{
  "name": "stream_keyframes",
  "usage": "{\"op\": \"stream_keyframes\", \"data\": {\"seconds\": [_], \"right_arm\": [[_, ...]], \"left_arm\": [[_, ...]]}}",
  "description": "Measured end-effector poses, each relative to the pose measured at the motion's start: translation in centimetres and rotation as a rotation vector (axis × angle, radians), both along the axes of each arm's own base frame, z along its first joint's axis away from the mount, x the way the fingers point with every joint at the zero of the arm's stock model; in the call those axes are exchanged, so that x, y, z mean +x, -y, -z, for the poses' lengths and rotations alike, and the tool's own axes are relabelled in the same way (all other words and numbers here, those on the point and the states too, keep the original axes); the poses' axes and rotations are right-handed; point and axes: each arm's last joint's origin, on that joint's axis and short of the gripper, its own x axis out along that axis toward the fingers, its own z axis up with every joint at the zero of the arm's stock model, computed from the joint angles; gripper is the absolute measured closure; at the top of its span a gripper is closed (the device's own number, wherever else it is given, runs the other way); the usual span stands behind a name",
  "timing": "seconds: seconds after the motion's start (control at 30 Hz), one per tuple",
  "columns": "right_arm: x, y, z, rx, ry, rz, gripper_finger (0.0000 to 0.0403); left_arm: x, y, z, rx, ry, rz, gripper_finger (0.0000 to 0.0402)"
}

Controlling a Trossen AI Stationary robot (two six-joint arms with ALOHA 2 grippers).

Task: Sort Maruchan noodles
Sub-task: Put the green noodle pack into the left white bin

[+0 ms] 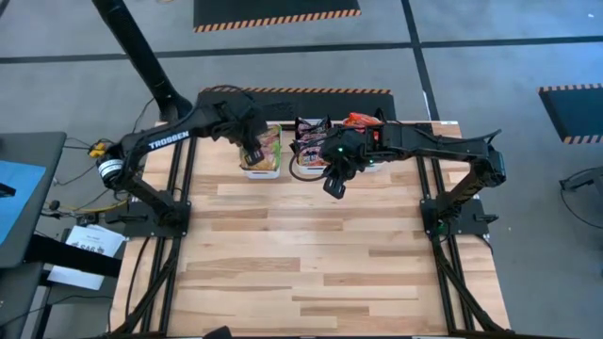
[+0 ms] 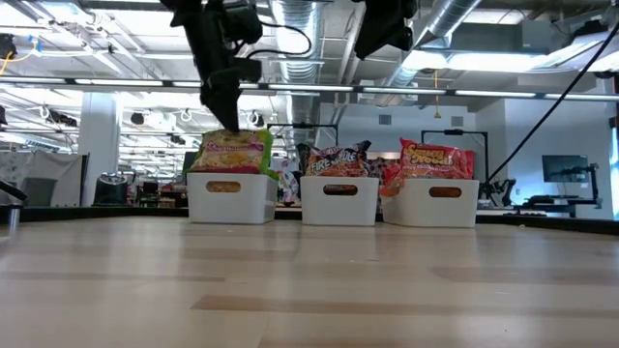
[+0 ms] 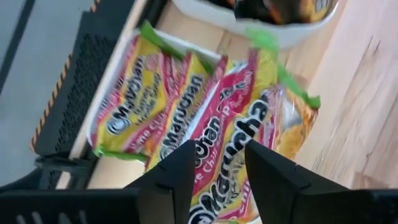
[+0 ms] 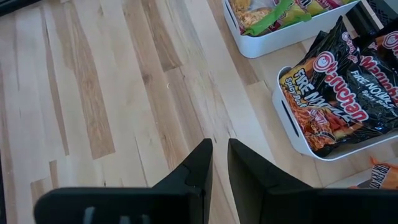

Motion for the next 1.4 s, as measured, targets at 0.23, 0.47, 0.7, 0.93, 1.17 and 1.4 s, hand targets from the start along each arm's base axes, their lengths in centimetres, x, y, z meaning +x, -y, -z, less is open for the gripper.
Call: {"op": "stream_keyframes", "data": {"seconds": [0.23,0.47,0.7,0.93,1.17,1.4], "right_arm": [[0.0,0.0,0.0,-0.001,0.000,-0.001,0.0329],[0.0,0.0,0.0,0.000,0.000,-0.001,0.0329],[0.0,0.0,0.0,0.001,0.000,0.000,0.0329],[0.0,0.0,0.0,0.001,0.000,0.002,0.0329],[0.0,0.2,0.0,0.001,0.000,0.008,0.0329],[0.0,0.2,0.0,0.001,0.001,0.008,0.0329]], "left_arm": [[0.3,-0.2,-2.8,0.038,0.056,-0.001,0.0272],[-0.3,0.7,-3.8,-0.114,0.066,0.000,0.0272],[0.0,1.7,-1.6,-0.281,0.086,0.007,0.0272],[0.1,1.7,1.8,-0.316,0.082,-0.005,0.0272],[-0.1,1.9,3.7,-0.327,0.073,-0.012,0.0272],[-0.1,1.7,5.3,-0.311,0.100,-0.012,0.0272]]}}
